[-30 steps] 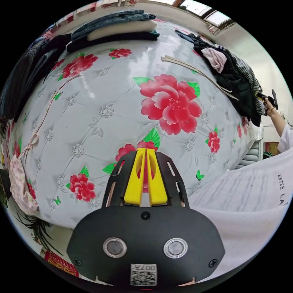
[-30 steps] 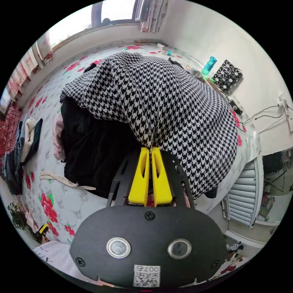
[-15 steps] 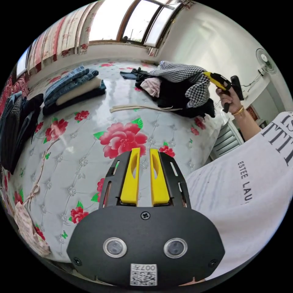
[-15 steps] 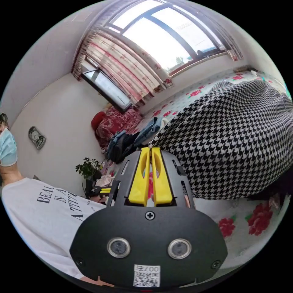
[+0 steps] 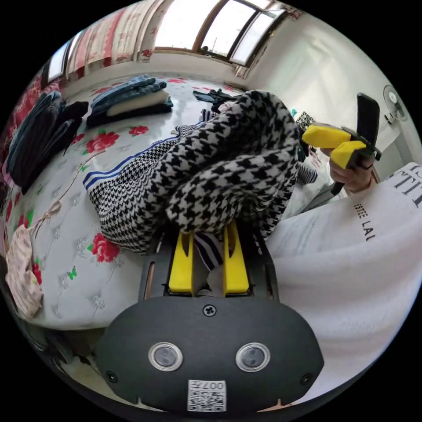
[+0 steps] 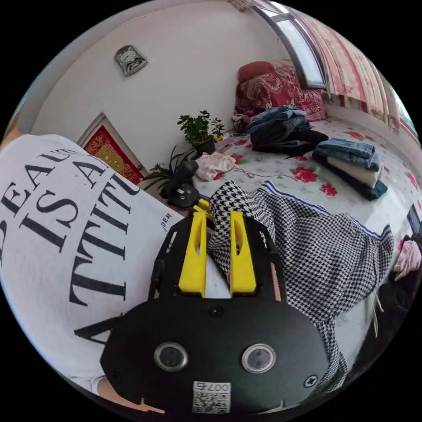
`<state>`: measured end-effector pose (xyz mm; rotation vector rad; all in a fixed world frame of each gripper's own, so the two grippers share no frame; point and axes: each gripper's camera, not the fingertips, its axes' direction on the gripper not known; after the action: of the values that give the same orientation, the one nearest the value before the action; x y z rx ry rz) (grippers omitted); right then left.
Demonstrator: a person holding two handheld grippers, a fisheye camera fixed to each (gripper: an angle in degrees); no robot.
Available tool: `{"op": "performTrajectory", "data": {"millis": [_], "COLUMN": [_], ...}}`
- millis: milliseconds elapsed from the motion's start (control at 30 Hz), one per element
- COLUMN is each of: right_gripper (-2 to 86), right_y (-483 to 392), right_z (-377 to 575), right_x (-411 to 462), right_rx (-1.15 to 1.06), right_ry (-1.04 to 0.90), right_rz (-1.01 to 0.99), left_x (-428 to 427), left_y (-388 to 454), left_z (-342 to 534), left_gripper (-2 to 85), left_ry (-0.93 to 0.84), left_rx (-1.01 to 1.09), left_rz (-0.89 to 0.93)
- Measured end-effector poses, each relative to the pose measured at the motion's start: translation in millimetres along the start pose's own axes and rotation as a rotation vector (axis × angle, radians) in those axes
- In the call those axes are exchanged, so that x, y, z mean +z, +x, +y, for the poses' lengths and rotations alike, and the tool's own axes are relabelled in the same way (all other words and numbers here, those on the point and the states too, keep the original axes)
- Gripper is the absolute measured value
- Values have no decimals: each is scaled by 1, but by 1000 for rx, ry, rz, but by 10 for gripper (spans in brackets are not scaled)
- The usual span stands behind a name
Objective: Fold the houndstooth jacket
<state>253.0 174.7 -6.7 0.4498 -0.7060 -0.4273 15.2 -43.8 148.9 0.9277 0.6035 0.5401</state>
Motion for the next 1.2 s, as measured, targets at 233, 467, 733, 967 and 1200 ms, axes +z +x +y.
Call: {"op": "performTrajectory", "data": {"millis": [233,467,733,967,1200], "right_gripper": [94,114,36,76,151], "right_y": [24,3,37,28,7], "right_z": [92,96,69,75,132], "right_x": [-9,49,111,-22,41], "right_rx": [273,210,238,299,336], "right_ry": [-49,-148,-333,164,-77], "right_rz": [160,113,405,395,448], "left_x": [-21,-39,-108,-180,-188], "left_y": [-21,-38,-50,-83,-76], "left_z": [-3,-20,-14,21,27], "left_gripper": [86,64,57,57,55], "left_ry": [71,117,303,543,604], "left_rx": [-78,-97,-80,-212,-221], "left_rz": [22,88,229,271,427]}}
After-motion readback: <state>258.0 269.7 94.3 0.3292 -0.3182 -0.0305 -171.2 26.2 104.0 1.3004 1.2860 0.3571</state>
